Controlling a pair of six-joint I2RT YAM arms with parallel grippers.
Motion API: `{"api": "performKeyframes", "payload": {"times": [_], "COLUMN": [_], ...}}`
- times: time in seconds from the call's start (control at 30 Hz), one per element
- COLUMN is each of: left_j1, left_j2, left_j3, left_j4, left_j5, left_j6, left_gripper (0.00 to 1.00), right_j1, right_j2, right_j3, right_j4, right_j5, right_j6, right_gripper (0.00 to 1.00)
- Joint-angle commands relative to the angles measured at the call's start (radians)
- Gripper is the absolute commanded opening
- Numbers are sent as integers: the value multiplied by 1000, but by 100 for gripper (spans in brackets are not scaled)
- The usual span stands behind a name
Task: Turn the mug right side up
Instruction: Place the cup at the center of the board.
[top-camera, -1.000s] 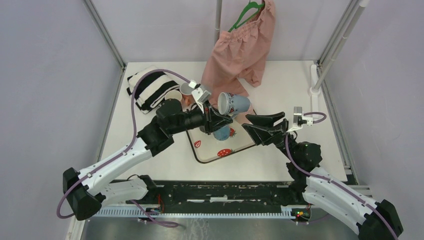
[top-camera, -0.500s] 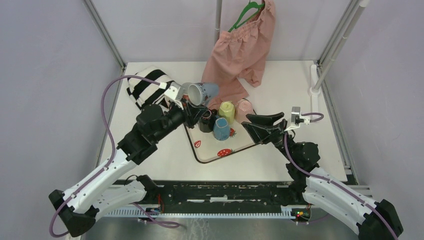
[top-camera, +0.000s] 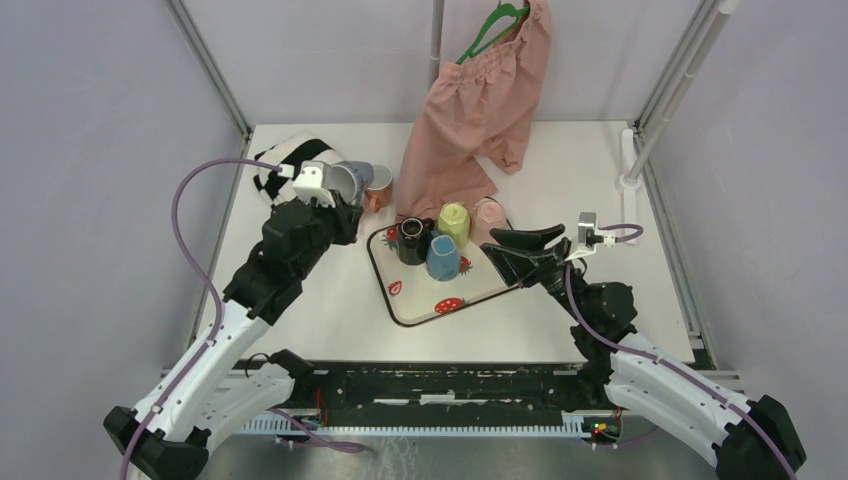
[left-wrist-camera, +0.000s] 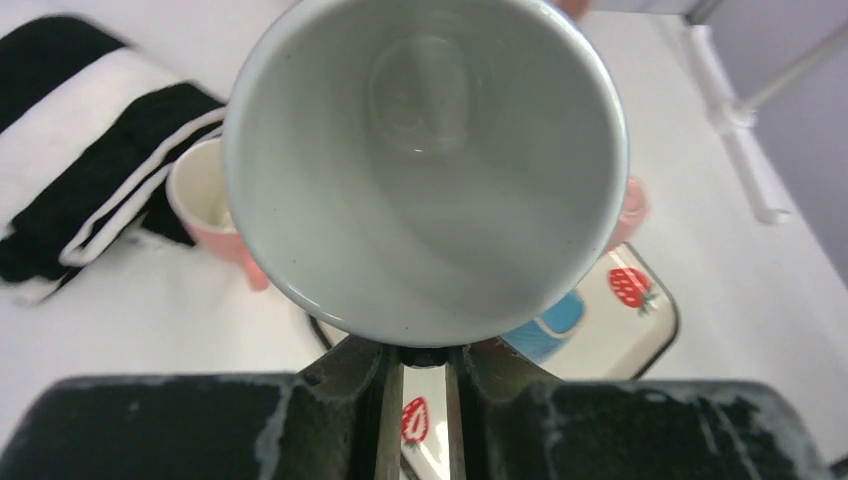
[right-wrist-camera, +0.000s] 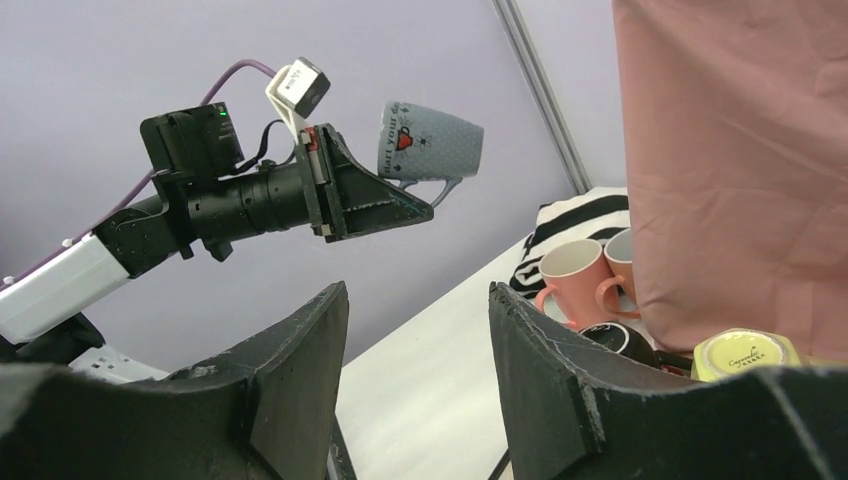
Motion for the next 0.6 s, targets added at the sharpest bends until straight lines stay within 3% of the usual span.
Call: {"api": "performKeyframes", "payload": {"times": [0.0, 0.2, 0.57], "left_j1": [9, 27, 196], "left_j2": [-1, 27, 190], "left_j3": [26, 12, 9], "left_j4": [-86, -138, -200], "left_j5": [-250, -336, -294], "left_j6": [-69, -90, -91], "left_gripper": [2, 2, 2], "right_j1": [4, 5, 4], "right_j2": [-5, -10, -52], "right_j3": [3, 11, 15], "right_j4": [14, -9, -83], "right_j5": [6, 3, 20], "right_j6": [2, -12, -46], "right_gripper": [60, 60, 60]}}
